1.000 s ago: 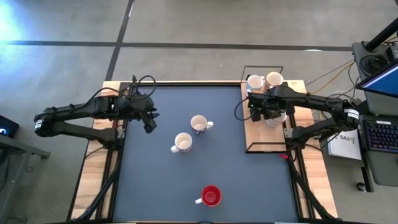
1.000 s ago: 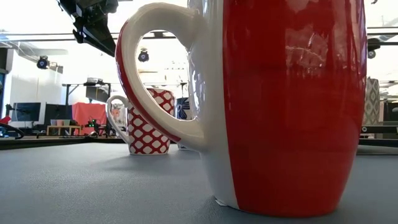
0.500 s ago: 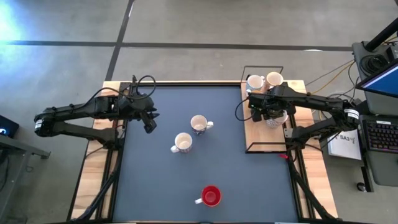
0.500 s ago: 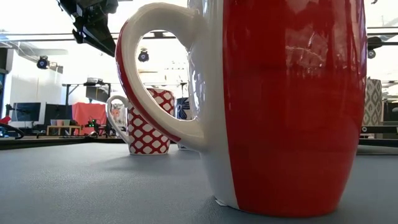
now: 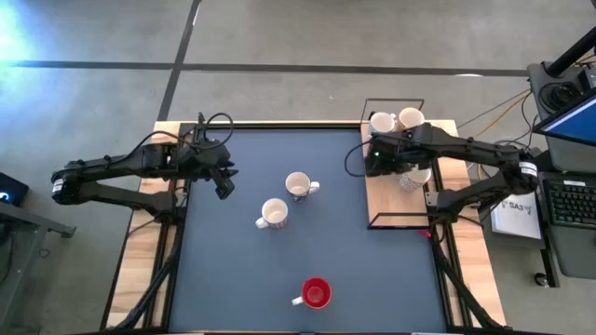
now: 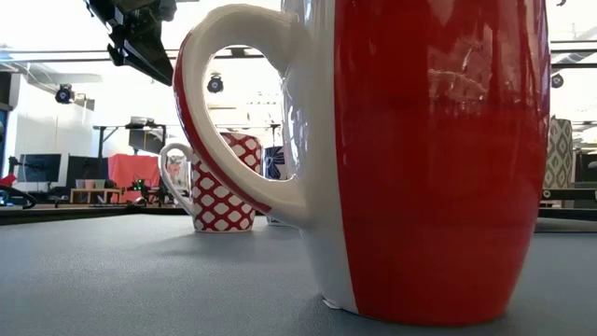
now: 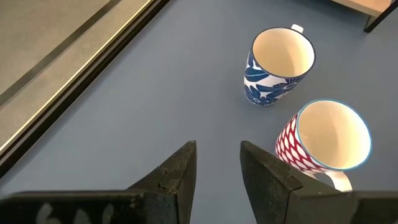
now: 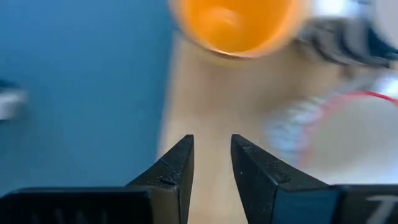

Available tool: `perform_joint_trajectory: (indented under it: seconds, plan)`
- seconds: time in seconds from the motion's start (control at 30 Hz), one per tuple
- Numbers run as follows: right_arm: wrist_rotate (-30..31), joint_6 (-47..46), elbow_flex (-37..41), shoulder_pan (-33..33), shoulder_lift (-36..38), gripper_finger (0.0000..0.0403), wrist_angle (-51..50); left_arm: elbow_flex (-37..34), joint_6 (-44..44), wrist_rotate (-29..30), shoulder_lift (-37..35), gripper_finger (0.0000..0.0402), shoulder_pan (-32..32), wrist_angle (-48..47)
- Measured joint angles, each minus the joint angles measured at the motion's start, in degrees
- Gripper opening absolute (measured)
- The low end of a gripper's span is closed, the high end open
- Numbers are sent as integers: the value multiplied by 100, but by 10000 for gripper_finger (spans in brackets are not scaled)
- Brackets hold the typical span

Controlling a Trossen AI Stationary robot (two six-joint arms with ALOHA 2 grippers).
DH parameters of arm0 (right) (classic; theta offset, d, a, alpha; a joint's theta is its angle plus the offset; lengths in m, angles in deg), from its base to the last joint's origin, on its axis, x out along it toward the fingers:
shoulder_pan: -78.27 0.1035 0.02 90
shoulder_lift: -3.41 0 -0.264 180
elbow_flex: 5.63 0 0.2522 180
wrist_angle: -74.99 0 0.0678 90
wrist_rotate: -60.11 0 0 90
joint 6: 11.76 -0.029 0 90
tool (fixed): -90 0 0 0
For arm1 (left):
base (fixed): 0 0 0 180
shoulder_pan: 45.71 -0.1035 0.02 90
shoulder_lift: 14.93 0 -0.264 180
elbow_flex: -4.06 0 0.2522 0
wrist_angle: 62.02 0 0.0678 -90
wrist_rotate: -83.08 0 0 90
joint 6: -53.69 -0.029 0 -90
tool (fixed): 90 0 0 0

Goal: Place coffee mugs
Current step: Put the red cup on the shelf aligned with the gray cup

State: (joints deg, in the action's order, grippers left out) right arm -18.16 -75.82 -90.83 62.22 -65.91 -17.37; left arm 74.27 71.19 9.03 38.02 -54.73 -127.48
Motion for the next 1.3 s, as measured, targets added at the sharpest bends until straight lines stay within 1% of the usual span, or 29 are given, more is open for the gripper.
perform_joint_trajectory:
  seconds: [0.07, 0.17, 0.23, 0.33, 0.4, 0.57, 0.7, 0.8, 0.97, 1.17, 1.3]
  plan:
    - [35, -65, -17, 278, -21, 92, 559, 0, 0, 0, 0, 107, -1, -1]
    - [28, -29, 12, 784, -128, 91, 1673, 0, 21, 0, -1, 107, 0, -2]
    - [4, 143, 9, 1141, -278, 91, 2267, 0, 39, -1, 0, 107, 0, -2]
    - [-85, 513, -92, 1651, -552, 89, 2905, 0, 39, 0, 0, 107, 0, -4]
    - [-255, 697, -202, 1940, -771, 86, 3163, 0, 39, -2, 0, 107, 0, -4]
    - [-544, 880, -611, 2541, -1372, 85, 3251, 0, 97, -2, 0, 107, 0, -4]
    - [-915, 1011, -937, 2858, -1818, 86, 3237, 0, 251, -46, 11, 107, 0, -4]
    - [-1148, 1260, -1197, 3051, -2105, 85, 3228, 0, 510, -118, 22, 107, 0, -18]
    - [-1761, 1861, -1585, 3334, -2470, 86, 3215, 0, 832, -331, 14, 107, -2, -36]
    - [-1777, 2100, -1708, 3717, -2627, 84, 3221, 0, 1367, -474, -1, 107, 0, -35]
    - [-1773, 2185, -1708, 3985, -2764, 87, 3229, 0, 1704, -446, 7, 107, 3, -31]
